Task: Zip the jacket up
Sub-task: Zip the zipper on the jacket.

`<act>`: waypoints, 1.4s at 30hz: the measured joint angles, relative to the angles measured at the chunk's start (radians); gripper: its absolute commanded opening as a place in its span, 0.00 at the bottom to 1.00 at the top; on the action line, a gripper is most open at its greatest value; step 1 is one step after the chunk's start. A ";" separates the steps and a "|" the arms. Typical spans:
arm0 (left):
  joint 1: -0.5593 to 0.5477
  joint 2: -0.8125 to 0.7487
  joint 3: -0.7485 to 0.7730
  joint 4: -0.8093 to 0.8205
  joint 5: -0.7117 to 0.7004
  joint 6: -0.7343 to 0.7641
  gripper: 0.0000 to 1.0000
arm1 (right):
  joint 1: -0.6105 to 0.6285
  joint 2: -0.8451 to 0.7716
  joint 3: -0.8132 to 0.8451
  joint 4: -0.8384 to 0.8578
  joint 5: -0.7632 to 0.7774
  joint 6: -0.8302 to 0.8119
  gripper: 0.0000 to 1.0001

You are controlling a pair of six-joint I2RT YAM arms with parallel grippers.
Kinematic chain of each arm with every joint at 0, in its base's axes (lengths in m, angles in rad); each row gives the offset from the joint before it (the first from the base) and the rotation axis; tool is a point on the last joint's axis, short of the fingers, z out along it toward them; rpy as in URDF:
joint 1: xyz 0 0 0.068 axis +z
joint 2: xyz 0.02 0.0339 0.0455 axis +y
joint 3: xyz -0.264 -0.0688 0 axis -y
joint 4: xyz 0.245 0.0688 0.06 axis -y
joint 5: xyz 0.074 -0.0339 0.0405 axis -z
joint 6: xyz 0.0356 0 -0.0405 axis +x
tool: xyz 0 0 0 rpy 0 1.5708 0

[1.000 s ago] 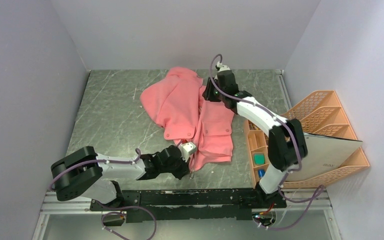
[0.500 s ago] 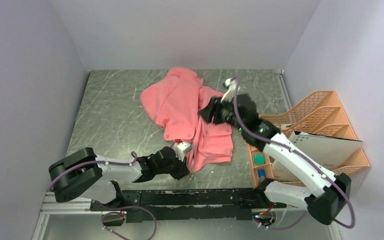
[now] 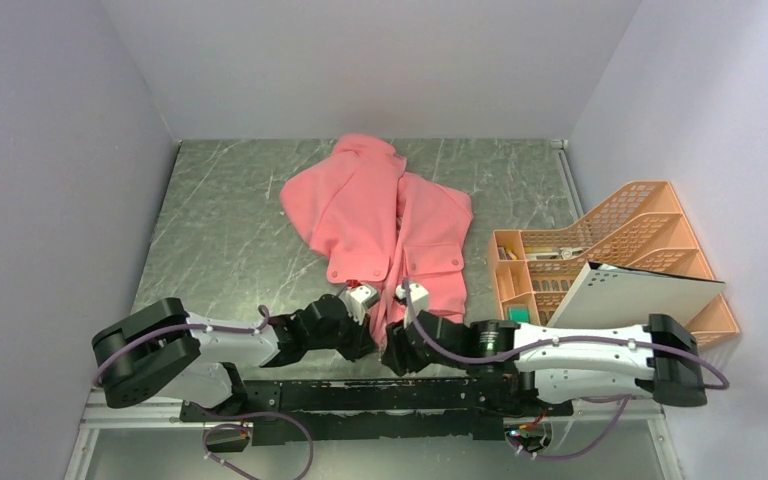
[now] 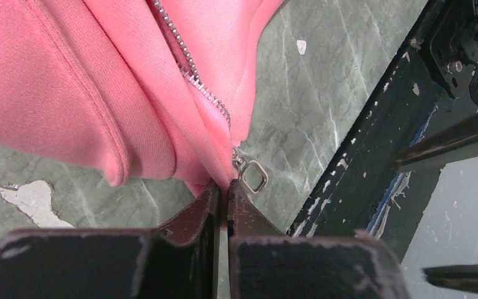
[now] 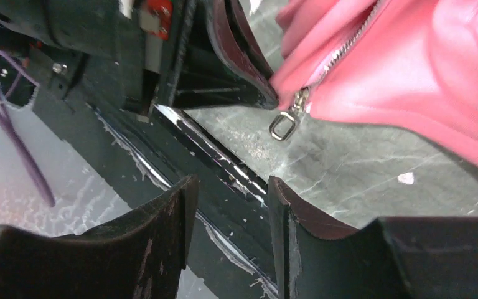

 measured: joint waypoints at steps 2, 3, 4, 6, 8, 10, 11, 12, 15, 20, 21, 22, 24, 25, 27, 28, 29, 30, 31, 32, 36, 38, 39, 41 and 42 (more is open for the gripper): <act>0.000 -0.012 -0.008 0.000 0.001 0.000 0.05 | 0.057 0.045 -0.008 0.014 0.042 0.044 0.48; 0.000 -0.016 -0.010 -0.002 0.002 0.000 0.05 | 0.073 0.063 -0.017 0.023 0.061 0.064 0.49; 0.000 -0.018 -0.011 -0.003 0.002 0.000 0.05 | 0.083 0.076 -0.027 0.031 0.077 0.079 0.50; 0.000 -0.019 -0.014 -0.001 0.004 0.000 0.05 | 0.098 0.097 -0.058 0.045 0.118 0.120 0.52; 0.000 -0.019 -0.020 0.005 0.008 -0.001 0.05 | 0.102 0.107 -0.085 0.058 0.148 0.144 0.53; 0.000 -0.019 -0.031 0.023 0.015 -0.003 0.05 | 0.103 0.117 -0.109 0.076 0.174 0.159 0.54; 0.000 -0.019 -0.035 0.031 0.018 -0.005 0.05 | 0.103 0.126 -0.120 0.092 0.184 0.165 0.54; 0.000 -0.019 -0.042 0.042 0.024 -0.008 0.05 | 0.103 0.135 -0.128 0.108 0.194 0.169 0.54; 0.002 -0.018 -0.058 0.074 0.041 -0.028 0.05 | 0.103 0.161 -0.158 0.180 0.200 0.171 0.54; 0.002 -0.017 -0.078 0.122 0.069 -0.068 0.05 | 0.103 0.141 -0.215 0.264 0.201 0.174 0.54; 0.002 -0.017 -0.082 0.132 0.075 -0.075 0.05 | 0.103 0.123 -0.227 0.275 0.201 0.177 0.54; 0.002 -0.018 -0.084 0.137 0.078 -0.080 0.05 | 0.103 0.103 -0.239 0.285 0.201 0.178 0.54; 0.002 -0.019 -0.087 0.150 0.087 -0.091 0.05 | 0.103 0.068 -0.257 0.306 0.200 0.180 0.55; 0.002 -0.021 -0.087 0.152 0.092 -0.095 0.05 | 0.103 0.055 -0.263 0.315 0.199 0.181 0.55; 0.002 -0.030 -0.088 0.154 0.100 -0.100 0.05 | 0.103 0.029 -0.275 0.333 0.196 0.188 0.56; 0.002 -0.035 -0.088 0.156 0.104 -0.103 0.05 | 0.103 0.014 -0.283 0.341 0.195 0.193 0.56; 0.002 -0.041 -0.088 0.158 0.107 -0.105 0.05 | 0.103 -0.001 -0.291 0.348 0.195 0.200 0.57; 0.002 -0.046 -0.088 0.158 0.109 -0.107 0.05 | 0.103 -0.012 -0.298 0.352 0.195 0.203 0.57; 0.002 -0.051 -0.088 0.158 0.111 -0.108 0.05 | 0.101 -0.024 -0.307 0.356 0.193 0.208 0.57; 0.002 -0.056 -0.088 0.158 0.113 -0.110 0.05 | 0.100 -0.035 -0.317 0.360 0.192 0.214 0.57; 0.002 -0.067 -0.088 0.158 0.114 -0.116 0.05 | 0.096 -0.059 -0.352 0.384 0.186 0.230 0.58; 0.002 -0.070 -0.088 0.158 0.116 -0.121 0.05 | 0.096 -0.065 -0.371 0.404 0.178 0.233 0.57; 0.002 -0.071 -0.088 0.158 0.117 -0.124 0.05 | 0.095 -0.067 -0.383 0.420 0.172 0.233 0.57; 0.002 -0.071 -0.088 0.159 0.120 -0.127 0.05 | 0.094 -0.068 -0.406 0.455 0.165 0.233 0.56; 0.002 -0.071 -0.088 0.159 0.120 -0.130 0.05 | 0.093 -0.068 -0.417 0.475 0.164 0.233 0.56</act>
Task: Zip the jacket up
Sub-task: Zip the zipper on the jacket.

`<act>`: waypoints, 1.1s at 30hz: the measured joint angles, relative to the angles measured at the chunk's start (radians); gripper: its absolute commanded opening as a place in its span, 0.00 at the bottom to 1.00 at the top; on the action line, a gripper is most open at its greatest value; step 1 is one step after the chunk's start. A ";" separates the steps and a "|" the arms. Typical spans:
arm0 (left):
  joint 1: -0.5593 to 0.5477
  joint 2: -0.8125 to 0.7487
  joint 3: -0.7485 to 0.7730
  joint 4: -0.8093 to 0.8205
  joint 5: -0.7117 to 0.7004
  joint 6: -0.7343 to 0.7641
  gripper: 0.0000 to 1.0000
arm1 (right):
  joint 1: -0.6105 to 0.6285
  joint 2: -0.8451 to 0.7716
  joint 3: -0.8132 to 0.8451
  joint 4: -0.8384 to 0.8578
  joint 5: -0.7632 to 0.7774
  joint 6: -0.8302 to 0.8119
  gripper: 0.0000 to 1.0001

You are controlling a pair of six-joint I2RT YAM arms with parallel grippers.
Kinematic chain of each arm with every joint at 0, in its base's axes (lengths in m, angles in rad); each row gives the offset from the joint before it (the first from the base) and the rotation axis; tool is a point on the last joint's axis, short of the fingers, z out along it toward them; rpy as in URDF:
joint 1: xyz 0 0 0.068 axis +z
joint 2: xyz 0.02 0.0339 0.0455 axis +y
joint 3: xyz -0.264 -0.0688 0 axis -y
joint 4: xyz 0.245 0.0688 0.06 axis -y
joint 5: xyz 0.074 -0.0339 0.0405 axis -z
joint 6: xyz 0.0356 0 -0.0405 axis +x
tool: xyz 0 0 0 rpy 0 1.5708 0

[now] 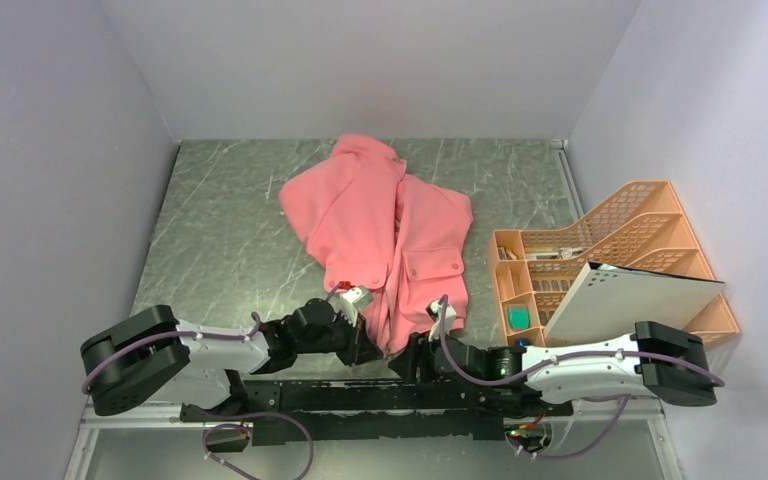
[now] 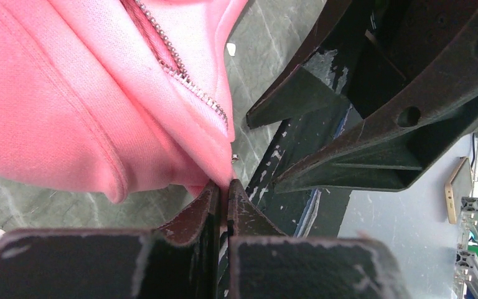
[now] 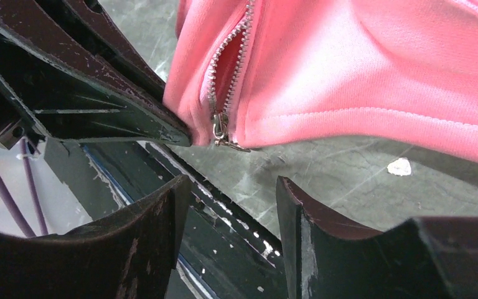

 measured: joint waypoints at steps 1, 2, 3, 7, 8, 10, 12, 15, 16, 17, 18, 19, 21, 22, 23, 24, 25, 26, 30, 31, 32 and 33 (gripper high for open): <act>0.000 0.000 0.000 0.000 0.000 -0.001 0.05 | -0.002 0.000 -0.010 0.022 0.000 -0.001 0.56; 0.000 -0.002 0.000 0.000 0.000 -0.002 0.05 | -0.003 0.001 -0.026 0.055 -0.001 -0.002 0.56; 0.000 -0.006 0.000 0.001 0.001 -0.004 0.05 | -0.003 0.005 -0.041 0.092 -0.001 -0.006 0.57; 0.000 -0.013 0.000 0.007 0.008 -0.010 0.05 | -0.004 0.063 -0.084 0.225 0.000 -0.035 0.58; 0.000 -0.015 0.000 0.008 0.008 -0.012 0.05 | -0.004 0.083 -0.097 0.268 0.000 -0.045 0.58; 0.001 -0.019 0.000 0.007 0.008 -0.018 0.05 | -0.004 0.106 -0.115 0.326 0.001 -0.058 0.59; 0.003 -0.024 0.000 0.007 0.008 -0.023 0.05 | -0.004 0.126 -0.127 0.379 0.002 -0.076 0.59; 0.005 -0.030 0.000 0.007 0.009 -0.028 0.05 | -0.004 0.149 -0.140 0.442 0.007 -0.111 0.59; 0.006 -0.032 0.000 0.008 0.010 -0.029 0.05 | -0.004 0.155 -0.144 0.464 0.010 -0.123 0.59; 0.006 -0.033 0.000 0.008 0.011 -0.030 0.05 | -0.004 0.160 -0.147 0.486 0.010 -0.134 0.59; 0.007 -0.033 0.000 0.008 0.012 -0.031 0.05 | -0.004 0.165 -0.150 0.505 0.011 -0.143 0.59; 0.008 -0.033 0.000 0.008 0.014 -0.031 0.05 | -0.004 0.173 -0.154 0.530 0.011 -0.154 0.59; 0.009 -0.033 0.000 0.009 0.016 -0.031 0.05 | -0.004 0.188 -0.157 0.565 0.010 -0.171 0.58; 0.009 -0.033 0.000 0.009 0.016 -0.031 0.05 | -0.004 0.198 -0.157 0.584 0.010 -0.178 0.58; 0.009 -0.033 0.000 0.010 0.016 -0.031 0.05 | -0.004 0.208 -0.157 0.602 0.010 -0.185 0.57; 0.010 -0.033 0.000 0.010 0.017 -0.031 0.05 | -0.004 0.218 -0.157 0.616 0.010 -0.192 0.57; 0.010 -0.033 0.000 0.010 0.018 -0.031 0.05 | -0.004 0.226 -0.157 0.625 0.010 -0.196 0.56; 0.011 -0.033 0.001 0.010 0.018 -0.031 0.05 | -0.004 0.237 -0.157 0.637 0.010 -0.201 0.55; 0.011 -0.033 0.006 0.009 0.023 -0.031 0.05 | -0.004 0.283 -0.157 0.682 0.010 -0.216 0.52; 0.011 -0.034 0.007 0.009 0.023 -0.031 0.05 | -0.004 0.296 -0.157 0.696 0.010 -0.219 0.51; 0.011 -0.035 0.009 0.008 0.024 -0.031 0.05 | -0.004 0.308 -0.157 0.707 0.009 -0.221 0.50; 0.011 -0.037 0.010 0.006 0.025 -0.031 0.05 | -0.004 0.319 -0.157 0.719 0.009 -0.224 0.49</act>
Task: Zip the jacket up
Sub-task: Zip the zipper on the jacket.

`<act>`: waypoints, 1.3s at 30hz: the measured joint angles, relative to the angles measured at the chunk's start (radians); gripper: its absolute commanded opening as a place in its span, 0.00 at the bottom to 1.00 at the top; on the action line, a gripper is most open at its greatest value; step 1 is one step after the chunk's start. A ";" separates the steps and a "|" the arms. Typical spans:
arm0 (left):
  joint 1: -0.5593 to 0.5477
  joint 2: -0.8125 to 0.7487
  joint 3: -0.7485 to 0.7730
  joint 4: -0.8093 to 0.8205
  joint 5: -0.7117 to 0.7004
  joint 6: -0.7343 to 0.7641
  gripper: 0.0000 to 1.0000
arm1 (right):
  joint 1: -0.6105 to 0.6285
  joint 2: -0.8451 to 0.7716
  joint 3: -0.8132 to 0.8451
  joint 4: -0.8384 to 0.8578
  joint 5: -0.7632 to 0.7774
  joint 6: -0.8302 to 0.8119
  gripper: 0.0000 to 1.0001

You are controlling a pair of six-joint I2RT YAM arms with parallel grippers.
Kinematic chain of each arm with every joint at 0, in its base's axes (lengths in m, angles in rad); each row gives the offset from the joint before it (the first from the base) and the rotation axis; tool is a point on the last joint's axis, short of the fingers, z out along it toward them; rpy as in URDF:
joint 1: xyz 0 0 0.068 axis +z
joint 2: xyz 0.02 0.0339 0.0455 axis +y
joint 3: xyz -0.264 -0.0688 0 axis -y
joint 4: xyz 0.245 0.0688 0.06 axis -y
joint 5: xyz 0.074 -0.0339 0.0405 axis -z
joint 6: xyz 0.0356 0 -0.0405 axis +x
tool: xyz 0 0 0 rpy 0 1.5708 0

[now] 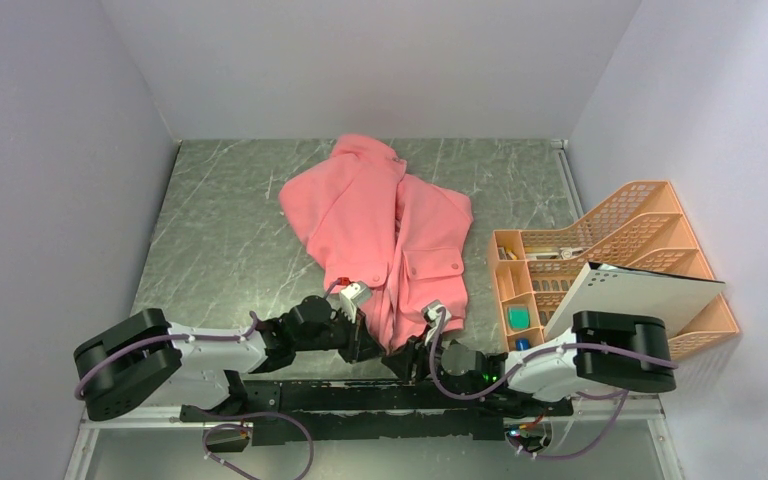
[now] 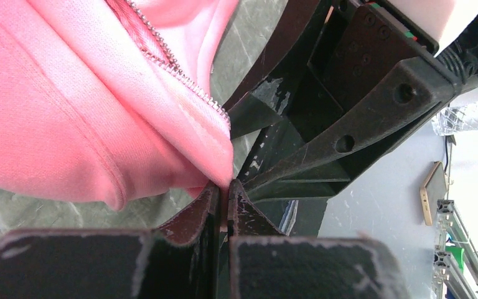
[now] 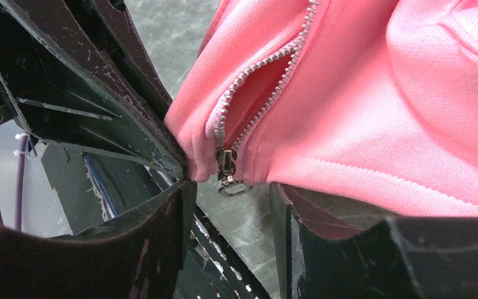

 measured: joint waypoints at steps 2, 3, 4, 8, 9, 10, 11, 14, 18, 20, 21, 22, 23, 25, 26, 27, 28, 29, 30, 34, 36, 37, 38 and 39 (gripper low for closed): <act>0.000 -0.003 0.002 0.000 0.001 0.000 0.05 | 0.000 0.017 0.000 0.021 -0.001 -0.006 0.47; 0.000 -0.003 0.003 0.000 0.002 0.000 0.05 | 0.000 0.023 0.000 0.029 -0.002 -0.008 0.46; 0.000 -0.004 0.003 0.000 0.002 0.000 0.05 | 0.000 0.027 0.000 0.035 -0.004 -0.010 0.45; 0.000 -0.007 0.003 0.000 0.002 0.000 0.05 | 0.000 0.043 0.000 0.057 -0.006 -0.018 0.43; 0.000 -0.007 0.003 0.000 0.002 0.000 0.05 | 0.000 0.044 0.000 0.059 -0.006 -0.018 0.42; 0.001 -0.007 0.003 0.000 0.002 0.000 0.05 | 0.000 0.047 0.000 0.063 -0.006 -0.020 0.42; 0.001 -0.007 0.003 0.000 0.002 0.000 0.05 | -0.001 0.048 0.000 0.063 -0.006 -0.021 0.41; 0.001 -0.007 0.004 0.000 0.002 0.000 0.05 | -0.001 0.048 0.000 0.063 -0.006 -0.021 0.37; 0.001 -0.007 0.004 0.000 0.003 0.000 0.05 | -0.001 0.042 0.000 0.047 -0.005 -0.021 0.32; 0.001 -0.007 0.004 0.000 0.003 0.000 0.05 | -0.003 0.029 0.000 0.029 -0.003 -0.021 0.28; 0.001 -0.007 0.004 0.000 0.003 0.000 0.05 | -0.003 0.017 0.000 0.010 0.000 -0.021 0.26; 0.001 -0.007 0.004 0.000 0.003 0.000 0.05 | -0.003 0.006 0.000 -0.006 0.001 -0.021 0.23; 0.001 -0.007 0.004 0.000 0.003 0.000 0.05 | -0.004 -0.006 0.001 -0.027 0.004 -0.021 0.20; 0.001 -0.007 0.004 0.000 0.003 0.000 0.05 | -0.003 -0.027 0.008 -0.072 0.010 -0.023 0.14; 0.001 -0.007 0.004 0.000 0.003 0.000 0.05 | -0.003 -0.034 0.017 -0.097 0.013 -0.023 0.09; 0.001 -0.007 0.004 0.000 0.003 0.000 0.05 | -0.003 -0.040 0.028 -0.123 0.015 -0.023 0.06; 0.001 -0.007 0.004 0.000 0.003 0.000 0.05 | -0.003 -0.046 0.040 -0.150 0.018 -0.024 0.04; 0.001 -0.007 0.004 0.000 0.003 0.000 0.05 | -0.003 -0.050 0.053 -0.177 0.019 -0.023 0.02; 0.001 -0.007 0.004 0.000 0.002 0.000 0.05 | -0.003 -0.054 0.068 -0.207 0.019 -0.023 0.00; 0.002 -0.007 0.004 -0.006 0.001 0.001 0.05 | -0.003 -0.068 0.120 -0.330 0.022 -0.023 0.00; 0.002 -0.007 0.004 -0.012 0.000 0.002 0.05 | -0.003 -0.076 0.151 -0.404 0.022 -0.024 0.00; 0.002 -0.007 0.004 -0.014 -0.001 0.003 0.05 | -0.003 -0.078 0.166 -0.435 0.021 -0.024 0.00; 0.002 -0.007 0.005 -0.017 -0.002 0.004 0.05 | -0.003 -0.079 0.186 -0.479 0.021 -0.024 0.00; 0.002 -0.007 0.006 -0.022 -0.003 0.005 0.05 | -0.003 -0.080 0.207 -0.520 0.020 -0.024 0.00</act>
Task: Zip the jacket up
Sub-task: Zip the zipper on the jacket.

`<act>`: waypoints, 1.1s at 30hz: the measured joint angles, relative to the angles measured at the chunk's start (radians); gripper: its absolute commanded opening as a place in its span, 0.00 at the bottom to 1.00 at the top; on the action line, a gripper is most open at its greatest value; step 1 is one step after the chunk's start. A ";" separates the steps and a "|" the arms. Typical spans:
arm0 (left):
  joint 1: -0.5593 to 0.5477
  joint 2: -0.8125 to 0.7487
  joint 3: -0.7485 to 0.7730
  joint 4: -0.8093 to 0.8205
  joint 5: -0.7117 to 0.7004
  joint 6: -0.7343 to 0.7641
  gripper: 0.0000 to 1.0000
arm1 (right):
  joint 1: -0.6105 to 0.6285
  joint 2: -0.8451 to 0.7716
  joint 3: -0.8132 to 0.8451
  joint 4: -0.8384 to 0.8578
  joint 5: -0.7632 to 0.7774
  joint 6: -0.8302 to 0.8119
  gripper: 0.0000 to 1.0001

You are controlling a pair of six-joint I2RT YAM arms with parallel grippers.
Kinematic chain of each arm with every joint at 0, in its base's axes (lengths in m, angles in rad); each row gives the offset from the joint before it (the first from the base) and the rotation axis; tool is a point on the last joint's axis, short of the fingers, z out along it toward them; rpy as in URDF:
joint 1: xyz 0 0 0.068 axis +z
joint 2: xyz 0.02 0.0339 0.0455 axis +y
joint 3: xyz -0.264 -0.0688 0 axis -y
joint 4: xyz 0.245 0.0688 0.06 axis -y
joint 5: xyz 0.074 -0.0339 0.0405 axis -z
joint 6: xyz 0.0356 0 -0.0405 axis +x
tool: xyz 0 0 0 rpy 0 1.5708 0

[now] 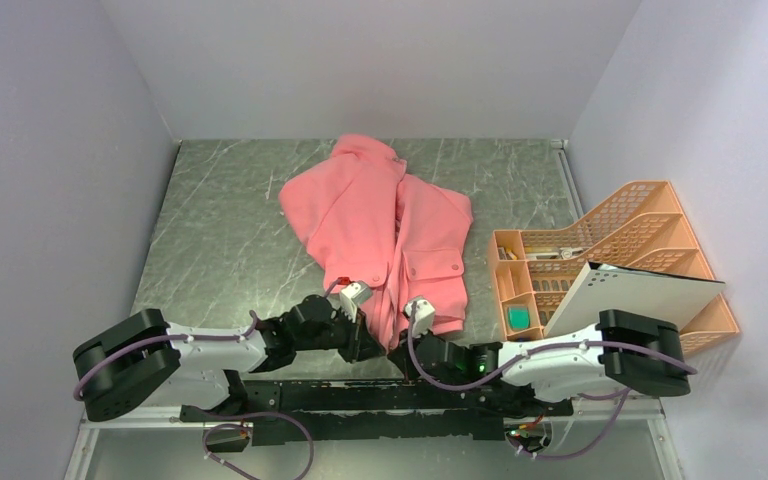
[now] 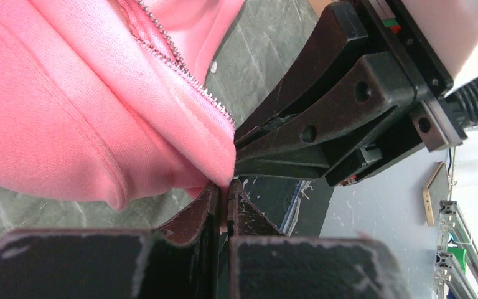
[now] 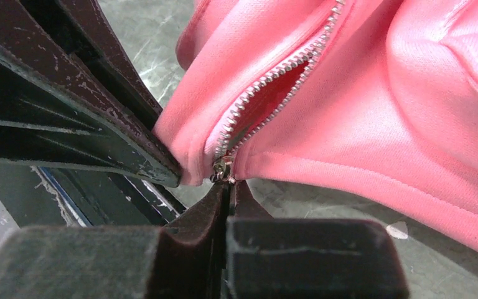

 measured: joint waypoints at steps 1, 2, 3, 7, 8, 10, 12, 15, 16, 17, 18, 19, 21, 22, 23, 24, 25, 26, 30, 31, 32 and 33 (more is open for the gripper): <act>0.000 0.000 0.003 -0.004 0.000 0.000 0.05 | 0.000 -0.002 0.018 -0.035 0.000 0.001 0.00; 0.000 0.000 0.008 -0.011 0.000 0.003 0.05 | 0.000 -0.003 0.042 -0.083 -0.001 0.001 0.00; 0.000 0.000 0.013 -0.019 0.000 0.005 0.05 | 0.000 -0.003 0.064 -0.130 -0.002 0.000 0.00; 0.000 0.000 0.026 -0.042 -0.005 0.014 0.05 | 0.000 0.002 0.156 -0.307 -0.004 -0.006 0.00; 0.000 0.000 0.028 -0.047 -0.006 0.020 0.05 | 0.000 0.010 0.184 -0.356 -0.005 -0.009 0.00; 0.000 0.000 0.030 -0.060 -0.009 0.028 0.05 | -0.002 0.034 0.236 -0.436 -0.010 -0.018 0.00; 0.000 0.000 0.031 -0.073 -0.015 0.035 0.05 | -0.003 0.059 0.290 -0.512 -0.013 -0.032 0.00; 0.000 0.000 0.031 -0.094 -0.022 0.044 0.05 | -0.010 0.069 0.341 -0.583 -0.018 -0.050 0.00; 0.000 0.000 0.031 -0.099 -0.023 0.046 0.05 | -0.014 0.069 0.352 -0.595 -0.021 -0.056 0.00; 0.000 0.000 0.031 -0.101 -0.025 0.050 0.05 | -0.022 0.069 0.364 -0.606 -0.026 -0.065 0.00; 0.000 0.000 0.032 -0.101 -0.027 0.052 0.05 | -0.031 0.069 0.376 -0.621 -0.034 -0.077 0.00; 0.000 0.000 0.032 -0.100 -0.032 0.053 0.05 | -0.046 0.068 0.381 -0.629 -0.041 -0.085 0.00; 0.000 0.000 0.036 -0.099 -0.037 0.053 0.05 | -0.068 0.068 0.388 -0.644 -0.065 -0.104 0.00; 0.000 0.000 0.037 -0.100 -0.037 0.053 0.05 | -0.079 0.068 0.389 -0.647 -0.074 -0.114 0.00; 0.000 0.000 0.037 -0.099 -0.037 0.053 0.05 | -0.096 0.068 0.389 -0.649 -0.087 -0.125 0.00; 0.000 0.000 0.037 -0.097 -0.038 0.053 0.05 | -0.113 0.068 0.389 -0.649 -0.104 -0.135 0.00; 0.000 0.000 0.038 -0.092 -0.040 0.053 0.05 | -0.129 0.068 0.389 -0.647 -0.120 -0.146 0.00; 0.000 0.000 0.039 -0.091 -0.041 0.053 0.05 | -0.141 0.067 0.390 -0.647 -0.133 -0.154 0.00; 0.000 0.000 0.045 -0.084 -0.045 0.055 0.05 | -0.188 0.066 0.407 -0.652 -0.187 -0.207 0.00; 0.001 0.000 0.046 -0.084 -0.047 0.057 0.05 | -0.196 0.065 0.412 -0.653 -0.198 -0.223 0.00; 0.002 0.000 0.047 -0.084 -0.049 0.060 0.05 | -0.201 0.064 0.414 -0.653 -0.208 -0.238 0.00; 0.002 0.000 0.047 -0.085 -0.050 0.060 0.05 | -0.206 0.063 0.416 -0.652 -0.218 -0.256 0.00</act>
